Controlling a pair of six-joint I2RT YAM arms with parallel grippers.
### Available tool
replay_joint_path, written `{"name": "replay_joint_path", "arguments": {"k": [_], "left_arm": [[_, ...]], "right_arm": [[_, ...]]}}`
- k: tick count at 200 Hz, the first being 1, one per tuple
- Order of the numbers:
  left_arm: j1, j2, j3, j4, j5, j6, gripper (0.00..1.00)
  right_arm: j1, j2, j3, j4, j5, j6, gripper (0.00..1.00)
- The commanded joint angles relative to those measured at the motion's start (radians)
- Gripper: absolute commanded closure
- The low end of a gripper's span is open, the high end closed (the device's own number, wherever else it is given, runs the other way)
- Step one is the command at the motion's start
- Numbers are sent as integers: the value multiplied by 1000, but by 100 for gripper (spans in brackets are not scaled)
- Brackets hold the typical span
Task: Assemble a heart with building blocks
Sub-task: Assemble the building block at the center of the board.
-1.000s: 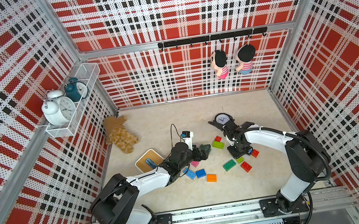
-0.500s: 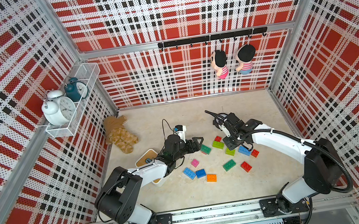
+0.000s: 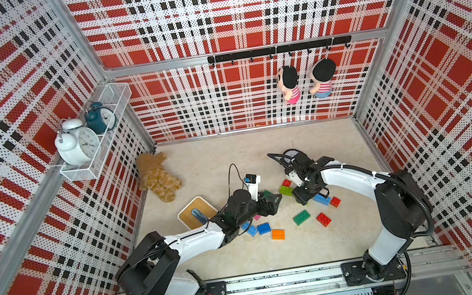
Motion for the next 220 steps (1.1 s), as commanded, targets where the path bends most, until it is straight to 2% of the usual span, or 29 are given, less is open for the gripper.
{"name": "replay_joint_path", "arguments": {"k": [1,53,73,101,136,187,220], "left_arm": [[-4,-14,-9,-7,-47,20,6],[0,-5,15,-33,-49,42,6],[0,-5,16,-36,-51,42,6],[1,-5,18,-36,-55,42,6],[2,6,28,-36,-52,44,6],[2,12,36,-36,-48,47,6],[2,11,37,-37,-48,48,6]], "right_arm": [[-2,20,10,1,-7,-75,34],[-3,79,32,35,37,-97,35],[-4,99,40,37,37,-101,39],[-10,101,42,43,25,-100,50],[-11,93,39,45,7,-103,57],[-10,98,37,56,8,-95,52],[-12,101,43,61,0,-94,54]]}}
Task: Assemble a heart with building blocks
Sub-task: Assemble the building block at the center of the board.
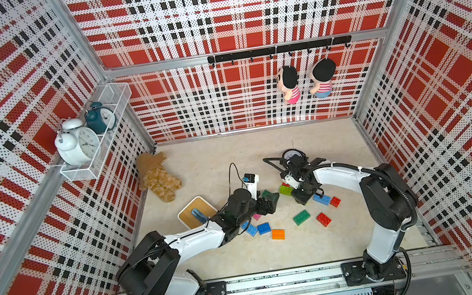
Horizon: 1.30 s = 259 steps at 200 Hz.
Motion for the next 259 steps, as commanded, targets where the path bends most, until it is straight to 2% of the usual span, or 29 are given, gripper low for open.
{"name": "replay_joint_path", "arguments": {"k": [1,97,147,195,259], "left_arm": [[1,8,25,-1,-3,19,6],[18,9,17,-1,10,12,6],[125,34,-17,40,125,-83,7],[169,98,12,41,204,-121,15],[185,238,64,35,290,-153,28]], "right_arm": [[-9,8,25,11,-15,-13,55],[-12,16,25,10,-18,-9,63],[-12,-67,2,64,-8,26,69],[2,-126,15,49,-26,62,71],[114,-76,141,-30,-24,57,71]]}}
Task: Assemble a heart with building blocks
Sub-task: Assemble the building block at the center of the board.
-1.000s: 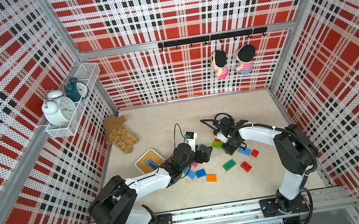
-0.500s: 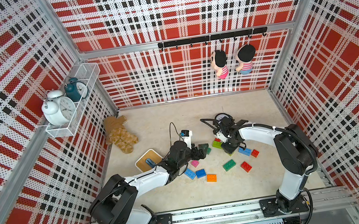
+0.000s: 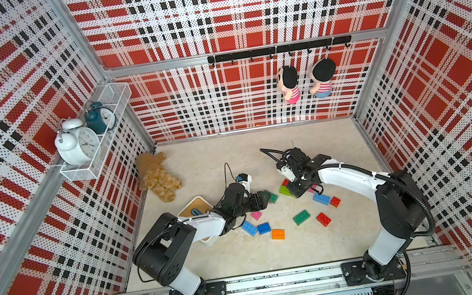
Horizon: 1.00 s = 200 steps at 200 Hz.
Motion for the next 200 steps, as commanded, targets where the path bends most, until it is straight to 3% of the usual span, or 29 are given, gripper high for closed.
{"name": "replay_joint_path", "arguments": {"k": [1,58,100,200], "left_arm": [[14,31,35,16,48,-18,28],[95,79,73,16,99,-36,27],[141,148,119,16,205,-23,36],[169,244,183,16,313,10,43]], "right_arm": [[45,26,65,-38,-9,-10,71],[82,103,181,-87,-5,-41,72],[92,139,231,-133,-46,-70,71],[121,229,330,-205,-27,-92,71]]}}
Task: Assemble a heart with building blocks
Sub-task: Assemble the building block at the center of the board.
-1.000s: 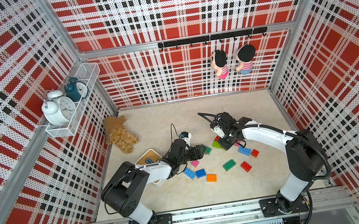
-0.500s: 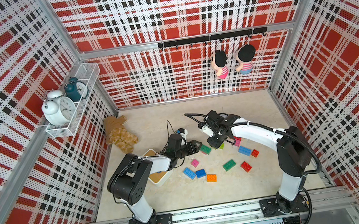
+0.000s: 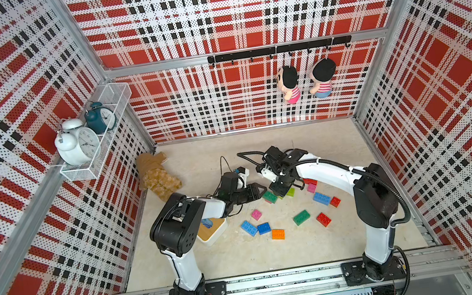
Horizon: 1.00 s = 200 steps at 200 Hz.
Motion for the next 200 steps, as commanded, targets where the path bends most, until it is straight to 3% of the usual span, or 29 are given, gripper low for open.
{"name": "replay_joint_path", "arguments": {"k": [1,200], "left_arm": [[10,18,16,14,32,19,43],[10,40,-3,15,41,25,62]], "right_arm": [[15,24,33,-27,-1,-26,71],[28,115,83,-45,-21,11,71]]}}
